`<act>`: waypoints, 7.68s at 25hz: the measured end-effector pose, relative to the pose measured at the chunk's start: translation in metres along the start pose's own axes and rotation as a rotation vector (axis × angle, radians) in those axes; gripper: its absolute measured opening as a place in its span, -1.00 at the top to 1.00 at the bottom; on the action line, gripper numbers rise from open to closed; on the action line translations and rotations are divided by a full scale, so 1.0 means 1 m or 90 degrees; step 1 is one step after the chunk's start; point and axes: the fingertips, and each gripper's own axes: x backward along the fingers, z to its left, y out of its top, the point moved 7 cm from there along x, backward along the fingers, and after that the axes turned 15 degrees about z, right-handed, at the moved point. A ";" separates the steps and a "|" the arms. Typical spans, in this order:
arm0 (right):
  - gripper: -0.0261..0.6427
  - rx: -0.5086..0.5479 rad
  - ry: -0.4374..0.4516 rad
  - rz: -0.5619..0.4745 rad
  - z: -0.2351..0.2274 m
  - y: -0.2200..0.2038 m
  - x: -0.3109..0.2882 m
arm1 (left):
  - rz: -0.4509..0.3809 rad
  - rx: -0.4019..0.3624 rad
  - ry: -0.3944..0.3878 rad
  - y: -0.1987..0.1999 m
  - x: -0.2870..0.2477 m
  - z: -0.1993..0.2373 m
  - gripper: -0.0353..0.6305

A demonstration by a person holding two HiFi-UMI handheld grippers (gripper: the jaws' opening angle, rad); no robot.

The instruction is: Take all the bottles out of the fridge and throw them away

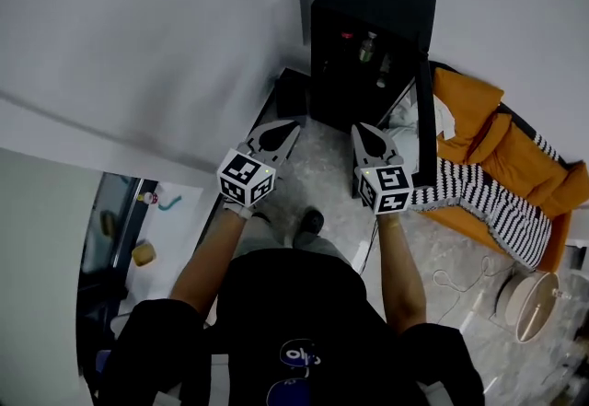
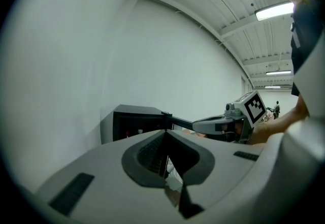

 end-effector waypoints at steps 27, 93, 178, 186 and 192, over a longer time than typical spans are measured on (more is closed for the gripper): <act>0.90 -0.027 -0.109 0.024 -0.017 0.038 -0.048 | -0.032 0.013 -0.104 0.021 -0.059 0.071 0.88; 0.90 0.068 -0.139 0.009 -0.188 -0.083 -0.388 | -0.063 0.043 0.026 -0.137 -0.298 0.237 0.88; 0.47 -0.062 -0.255 -0.032 -0.173 -0.007 -0.303 | -0.019 0.074 -0.043 -0.048 -0.256 0.207 0.88; 0.47 -0.045 -0.206 -0.008 -0.104 0.062 -0.198 | 0.007 0.056 -0.044 0.018 -0.159 0.183 0.88; 0.47 -0.016 -0.177 -0.028 -0.066 0.101 -0.158 | -0.020 0.069 -0.041 0.047 -0.115 0.184 0.88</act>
